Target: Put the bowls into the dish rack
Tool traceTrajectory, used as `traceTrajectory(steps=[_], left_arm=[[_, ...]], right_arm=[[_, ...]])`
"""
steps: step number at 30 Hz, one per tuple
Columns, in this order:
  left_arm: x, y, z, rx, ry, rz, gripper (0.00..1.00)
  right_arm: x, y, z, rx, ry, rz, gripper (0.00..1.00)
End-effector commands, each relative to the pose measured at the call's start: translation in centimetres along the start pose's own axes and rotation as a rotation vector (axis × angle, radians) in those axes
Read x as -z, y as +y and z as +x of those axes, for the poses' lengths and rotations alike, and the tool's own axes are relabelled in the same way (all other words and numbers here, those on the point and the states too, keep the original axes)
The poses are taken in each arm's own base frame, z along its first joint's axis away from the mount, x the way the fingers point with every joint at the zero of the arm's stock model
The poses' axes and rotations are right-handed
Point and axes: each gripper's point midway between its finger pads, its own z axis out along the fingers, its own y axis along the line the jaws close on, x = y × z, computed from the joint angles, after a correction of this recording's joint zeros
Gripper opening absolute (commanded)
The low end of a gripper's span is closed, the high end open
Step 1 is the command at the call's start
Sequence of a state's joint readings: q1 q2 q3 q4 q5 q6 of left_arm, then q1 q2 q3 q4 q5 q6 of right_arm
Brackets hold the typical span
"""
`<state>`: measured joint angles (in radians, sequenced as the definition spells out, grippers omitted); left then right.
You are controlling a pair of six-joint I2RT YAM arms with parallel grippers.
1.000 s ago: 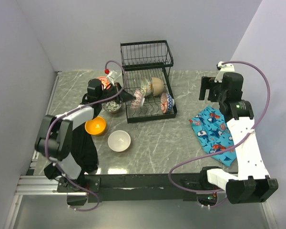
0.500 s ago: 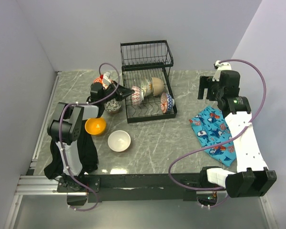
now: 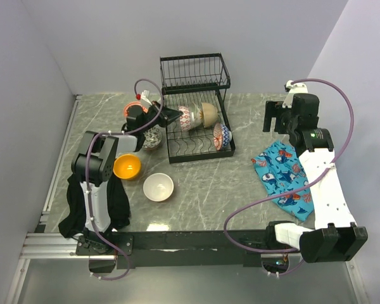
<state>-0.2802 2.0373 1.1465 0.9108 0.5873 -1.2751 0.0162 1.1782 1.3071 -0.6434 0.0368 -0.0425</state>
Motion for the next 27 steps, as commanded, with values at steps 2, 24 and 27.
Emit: traceTrajectory(steps=[2, 24, 27], left_arm=[[-1.3, -2.4, -0.9, -0.075, -0.046, 0.102, 0.01], [-2.4, -2.4, -1.4, -0.126, -0.011, 0.14, 0.01], [-2.2, -2.5, -1.8, -0.151, -0.008, 0.137, 0.01]], right_arm=[[0.9, -0.4, -1.8, 0.0, -0.061, 0.015, 0.97], [0.4, -0.6, -1.2, 0.002, -0.035, 0.022, 0.97], [0.2, -0.4, -0.8, 0.0, -0.028, 0.014, 0.97]])
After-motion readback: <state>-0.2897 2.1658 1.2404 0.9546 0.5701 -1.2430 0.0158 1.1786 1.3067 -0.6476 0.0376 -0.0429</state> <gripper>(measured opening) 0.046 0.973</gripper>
